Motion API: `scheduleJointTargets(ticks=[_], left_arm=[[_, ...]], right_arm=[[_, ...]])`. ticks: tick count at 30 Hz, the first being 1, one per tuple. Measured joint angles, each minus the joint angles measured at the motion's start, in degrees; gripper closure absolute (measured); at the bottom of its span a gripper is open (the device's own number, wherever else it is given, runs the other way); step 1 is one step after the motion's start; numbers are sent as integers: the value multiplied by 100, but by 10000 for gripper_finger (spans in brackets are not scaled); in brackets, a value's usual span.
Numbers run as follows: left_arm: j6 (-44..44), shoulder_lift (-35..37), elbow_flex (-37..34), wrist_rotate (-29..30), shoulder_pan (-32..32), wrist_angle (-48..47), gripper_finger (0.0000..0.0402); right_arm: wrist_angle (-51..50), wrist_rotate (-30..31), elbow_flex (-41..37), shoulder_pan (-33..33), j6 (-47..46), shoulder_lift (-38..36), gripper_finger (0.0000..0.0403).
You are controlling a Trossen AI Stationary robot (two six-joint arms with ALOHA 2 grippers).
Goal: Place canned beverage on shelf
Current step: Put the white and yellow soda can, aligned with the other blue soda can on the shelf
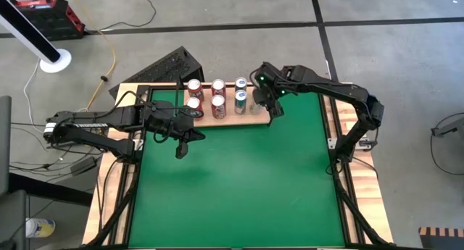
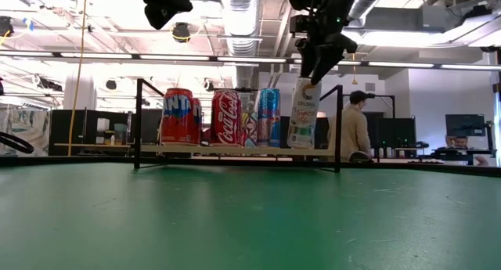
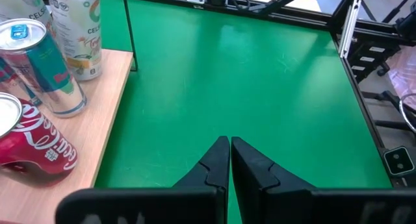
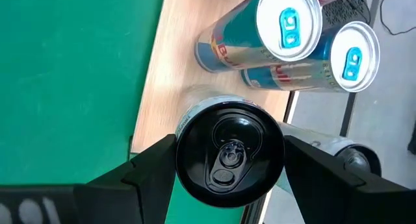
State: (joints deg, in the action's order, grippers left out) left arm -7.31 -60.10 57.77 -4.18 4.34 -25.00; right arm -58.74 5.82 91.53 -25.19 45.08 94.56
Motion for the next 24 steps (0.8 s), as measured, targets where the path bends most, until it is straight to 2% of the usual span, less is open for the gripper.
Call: scheduleJointTargets(ticks=[8, 14, 24], left_arm=[[0, 1, -1, 1, 0, -6, 401], [0, 0, -1, 4, 0, -14, 401], [0, 1, -1, 22, 0, -15, 401]], right_arm=[[-84, 11, 5, -2, 2, 16, 124], [-623, 5, 241, 44, 0, 35, 124], [-506, -276, 339, -40, -2, 140, 124]])
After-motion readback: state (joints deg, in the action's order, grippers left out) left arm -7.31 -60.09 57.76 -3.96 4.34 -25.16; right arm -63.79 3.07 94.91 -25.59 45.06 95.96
